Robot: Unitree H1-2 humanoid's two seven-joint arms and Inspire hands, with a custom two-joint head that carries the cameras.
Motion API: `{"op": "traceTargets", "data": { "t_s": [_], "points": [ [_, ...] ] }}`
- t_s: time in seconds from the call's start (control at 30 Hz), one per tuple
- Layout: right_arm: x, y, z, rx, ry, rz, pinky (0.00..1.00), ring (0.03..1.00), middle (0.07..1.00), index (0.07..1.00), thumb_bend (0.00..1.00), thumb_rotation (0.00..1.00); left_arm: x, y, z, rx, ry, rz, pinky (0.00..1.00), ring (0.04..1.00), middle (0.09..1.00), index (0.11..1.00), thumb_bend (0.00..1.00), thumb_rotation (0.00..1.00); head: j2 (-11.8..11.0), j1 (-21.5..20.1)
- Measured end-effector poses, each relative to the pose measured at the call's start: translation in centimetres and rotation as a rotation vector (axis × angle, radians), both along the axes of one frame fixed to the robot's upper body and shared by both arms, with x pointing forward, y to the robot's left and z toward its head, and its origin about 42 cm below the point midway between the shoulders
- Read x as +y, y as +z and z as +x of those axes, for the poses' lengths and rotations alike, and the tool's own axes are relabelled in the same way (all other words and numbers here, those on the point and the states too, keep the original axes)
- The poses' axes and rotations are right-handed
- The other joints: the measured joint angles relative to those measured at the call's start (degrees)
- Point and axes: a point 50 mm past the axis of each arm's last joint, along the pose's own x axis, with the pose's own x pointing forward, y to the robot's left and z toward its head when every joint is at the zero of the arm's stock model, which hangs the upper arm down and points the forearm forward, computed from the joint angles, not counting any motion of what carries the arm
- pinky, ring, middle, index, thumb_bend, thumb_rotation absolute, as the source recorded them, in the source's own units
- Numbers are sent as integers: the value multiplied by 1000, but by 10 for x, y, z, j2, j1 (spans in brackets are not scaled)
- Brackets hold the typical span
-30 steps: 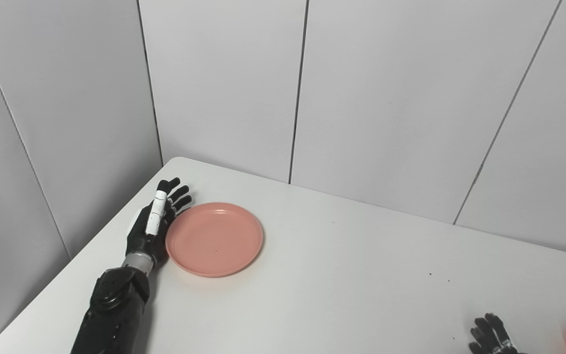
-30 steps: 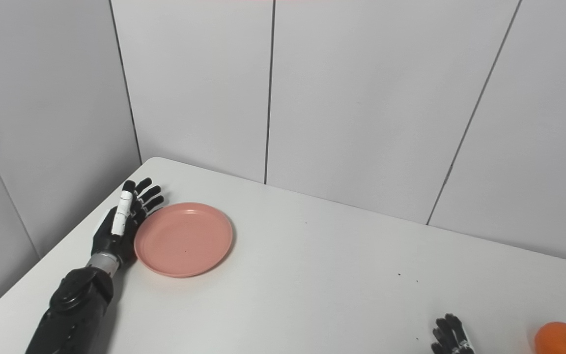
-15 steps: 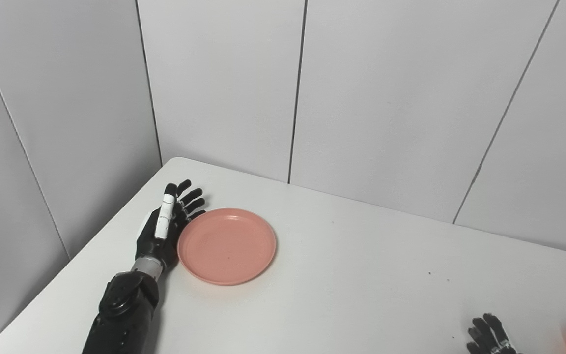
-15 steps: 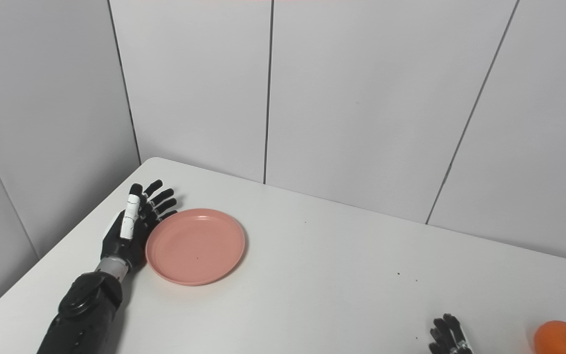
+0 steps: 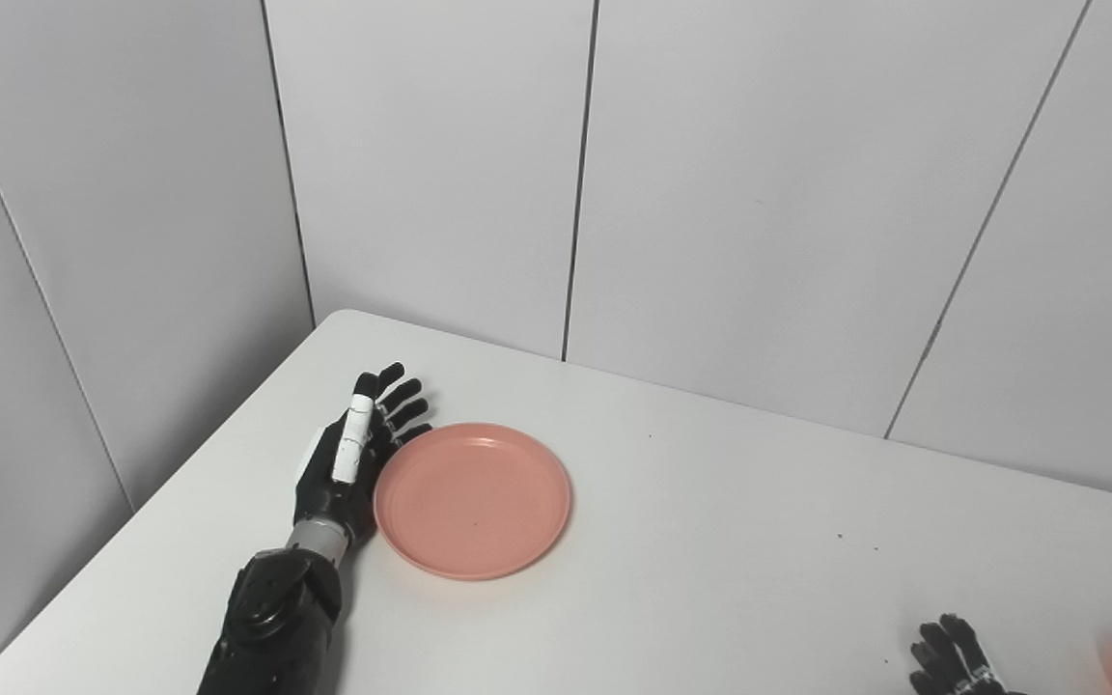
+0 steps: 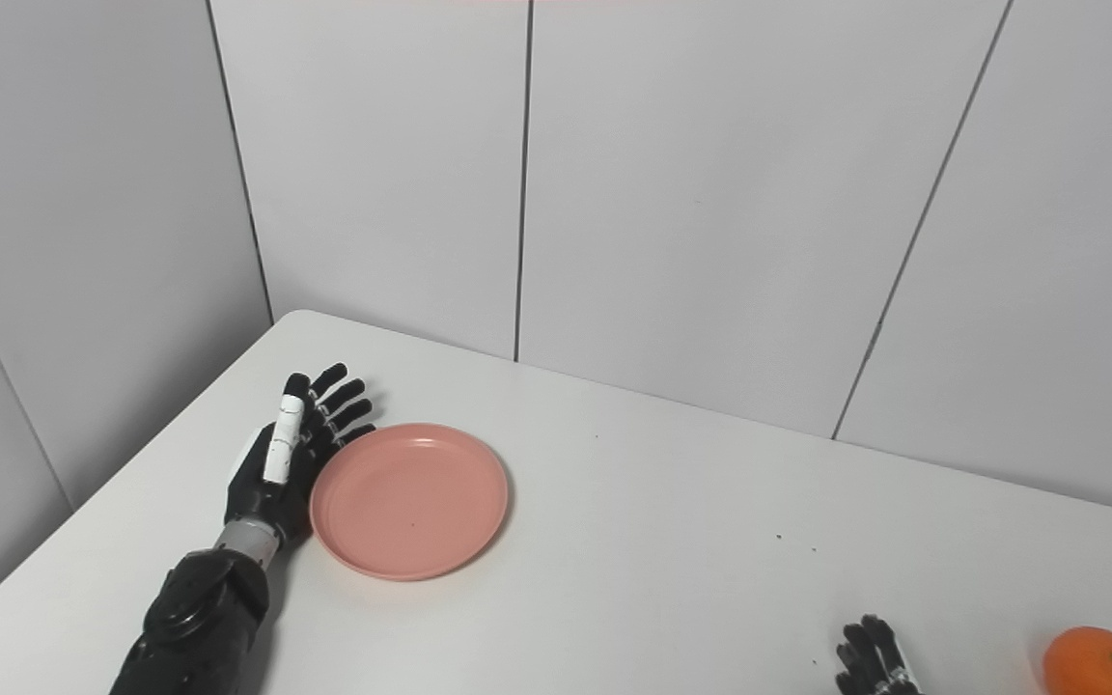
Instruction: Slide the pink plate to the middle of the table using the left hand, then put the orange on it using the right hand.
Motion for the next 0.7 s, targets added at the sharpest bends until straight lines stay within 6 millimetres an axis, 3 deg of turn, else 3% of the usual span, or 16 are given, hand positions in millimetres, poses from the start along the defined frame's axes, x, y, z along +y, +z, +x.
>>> {"op": "traceTargets", "data": {
  "t_s": [0.27,0.7],
  "points": [
    [3,0,-3,0,-1,10,975,939,918,906,795,1000,-14,0,0,8,3,-22,818,845,834,800,947,819,3,-4],
    [7,1,-4,3,4,13,976,934,909,904,813,1000,-34,-3,0,7,-9,-61,953,871,858,837,933,837,10,-12]
  ]
}}
